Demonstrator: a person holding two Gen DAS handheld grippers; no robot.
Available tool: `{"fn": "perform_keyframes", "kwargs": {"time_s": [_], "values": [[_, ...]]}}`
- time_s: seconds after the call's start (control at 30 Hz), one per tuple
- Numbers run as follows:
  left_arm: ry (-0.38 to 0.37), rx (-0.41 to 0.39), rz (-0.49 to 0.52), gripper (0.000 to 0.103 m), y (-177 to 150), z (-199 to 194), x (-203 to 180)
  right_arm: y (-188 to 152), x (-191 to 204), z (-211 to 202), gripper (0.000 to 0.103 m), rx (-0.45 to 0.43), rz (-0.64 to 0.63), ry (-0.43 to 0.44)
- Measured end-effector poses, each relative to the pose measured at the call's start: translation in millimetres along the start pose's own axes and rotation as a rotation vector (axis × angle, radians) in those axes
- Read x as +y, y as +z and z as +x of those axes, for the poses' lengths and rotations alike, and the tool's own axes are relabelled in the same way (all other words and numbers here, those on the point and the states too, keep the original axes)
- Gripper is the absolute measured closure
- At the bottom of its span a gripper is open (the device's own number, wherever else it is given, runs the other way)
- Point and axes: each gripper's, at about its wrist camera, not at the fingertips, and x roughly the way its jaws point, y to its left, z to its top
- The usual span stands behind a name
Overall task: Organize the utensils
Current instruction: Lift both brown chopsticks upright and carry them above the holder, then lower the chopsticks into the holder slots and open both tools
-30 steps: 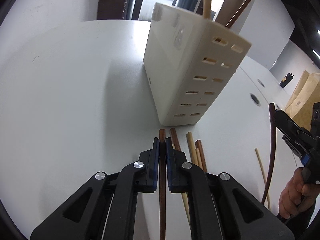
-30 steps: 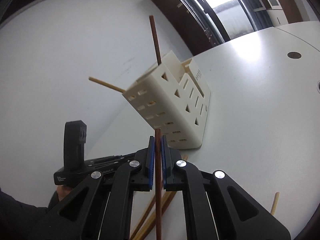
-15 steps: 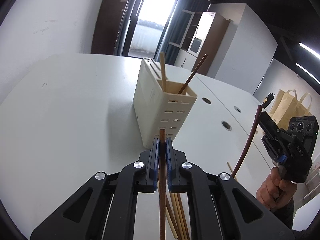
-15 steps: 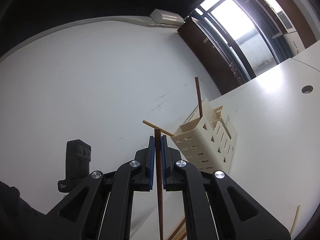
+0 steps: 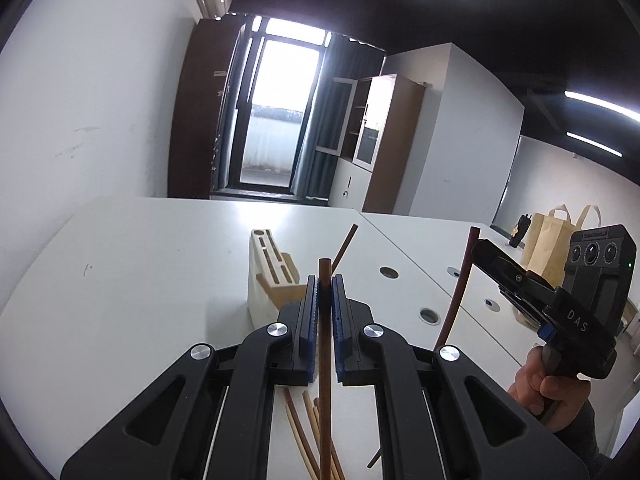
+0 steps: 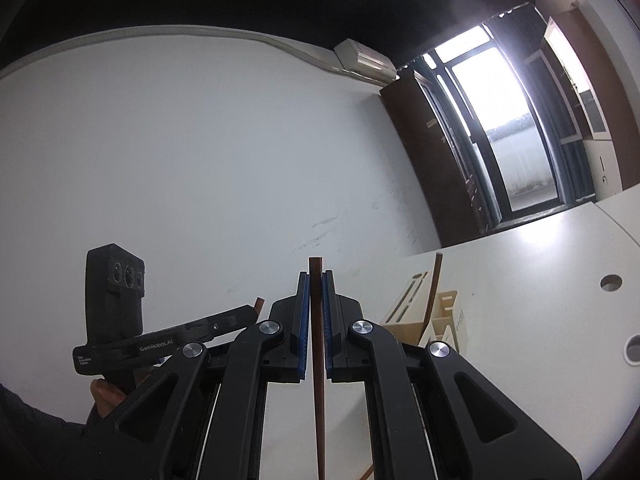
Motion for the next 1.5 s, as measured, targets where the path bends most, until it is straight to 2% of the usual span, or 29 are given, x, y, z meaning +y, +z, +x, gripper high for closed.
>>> {"fn": "perform_keyframes", "kwargs": {"time_s": [0.37, 0.57, 0.9, 1.13, 1.33, 1.5], "values": [[0.016, -0.149, 0.024, 0.097, 64, 10, -22, 50, 13, 22, 0.096, -0.022, -0.119, -0.055], [0.015, -0.216, 0.05, 0.097, 91, 24, -36, 76, 4, 35, 0.096, -0.063, -0.151, -0.076], [0.054, -0.311, 0.043, 0.097, 127, 54, -36, 92, -23, 53, 0.096, -0.095, -0.155, -0.082], [0.104, -0.364, 0.031, 0.097, 131, 82, -30, 93, -49, 66, 0.096, -0.105, -0.117, -0.086], [0.147, -0.402, 0.018, 0.097, 121, 104, -27, 86, -72, 78, 0.096, -0.113, -0.103, -0.112], [0.228, -0.414, -0.009, 0.097, 112, 116, -26, 73, -88, 94, 0.096, -0.082, -0.076, -0.1]]}}
